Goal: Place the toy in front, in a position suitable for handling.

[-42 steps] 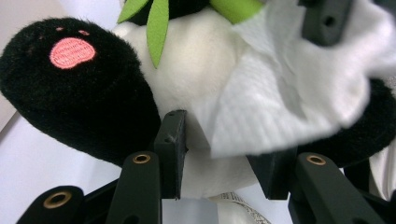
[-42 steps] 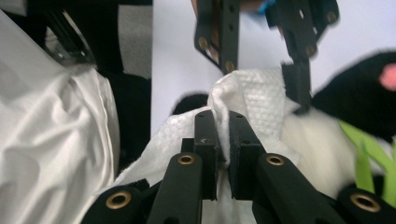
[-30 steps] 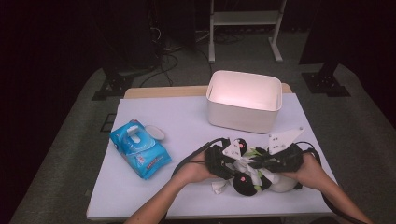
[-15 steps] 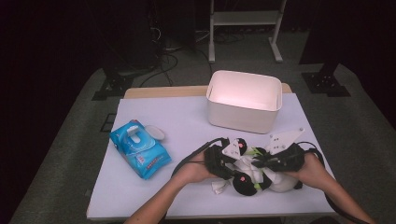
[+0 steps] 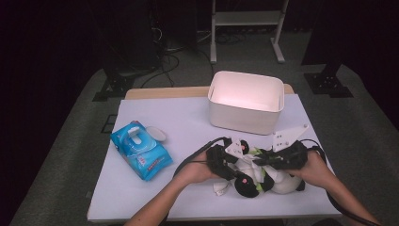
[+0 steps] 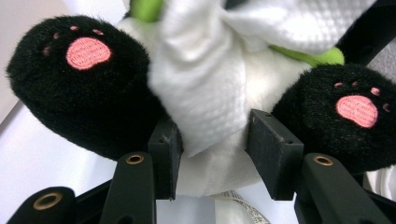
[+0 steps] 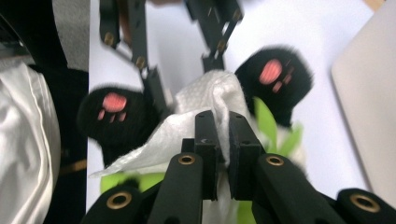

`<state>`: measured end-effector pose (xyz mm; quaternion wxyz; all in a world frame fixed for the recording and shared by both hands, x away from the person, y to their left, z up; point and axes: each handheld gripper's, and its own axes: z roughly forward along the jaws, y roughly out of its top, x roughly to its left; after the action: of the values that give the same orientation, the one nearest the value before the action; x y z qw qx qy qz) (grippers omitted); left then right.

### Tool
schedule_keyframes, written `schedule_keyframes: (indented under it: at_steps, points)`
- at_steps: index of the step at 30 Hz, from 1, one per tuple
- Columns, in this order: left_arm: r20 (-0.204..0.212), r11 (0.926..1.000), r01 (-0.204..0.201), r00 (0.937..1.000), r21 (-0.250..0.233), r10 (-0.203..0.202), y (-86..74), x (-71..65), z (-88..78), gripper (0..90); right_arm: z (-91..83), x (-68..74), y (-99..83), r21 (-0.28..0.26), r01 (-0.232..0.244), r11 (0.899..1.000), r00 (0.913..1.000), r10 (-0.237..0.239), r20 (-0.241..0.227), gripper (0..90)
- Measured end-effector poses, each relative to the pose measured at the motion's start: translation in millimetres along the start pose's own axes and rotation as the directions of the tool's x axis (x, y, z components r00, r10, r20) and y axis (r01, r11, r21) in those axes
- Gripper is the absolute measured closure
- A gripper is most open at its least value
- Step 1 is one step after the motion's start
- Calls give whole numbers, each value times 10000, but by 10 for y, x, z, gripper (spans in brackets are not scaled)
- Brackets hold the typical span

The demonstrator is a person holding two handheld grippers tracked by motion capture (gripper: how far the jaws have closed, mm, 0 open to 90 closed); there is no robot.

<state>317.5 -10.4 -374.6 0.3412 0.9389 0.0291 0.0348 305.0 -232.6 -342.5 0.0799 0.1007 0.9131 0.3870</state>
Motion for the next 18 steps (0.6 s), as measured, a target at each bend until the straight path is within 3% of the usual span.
schedule_keyframes:
  at_steps: [7, 12, 15, 18]
  points:
    - [-54, 9999, -38, 10000, 163, 39, -26, -10, 1, 544, 59, -155, 151, 481, 376, 9981, 9991, -386, 192, 837]
    - [-85, 9999, 146, 9999, 57, -146, -56, -1, -3, 545, -25, -307, -22, 655, -276, 9975, 9996, 268, 122, 837]
    - [-236, 10000, 38, 9997, -45, -39, -27, 2, -41, 546, -28, -288, -83, 650, -371, 9972, 9993, 371, 2, 836]
    - [-247, 9987, 150, 9996, -478, -162, 19, -5, -91, 557, -11, -217, -102, 601, -449, 9972, 9987, 463, -228, 837]
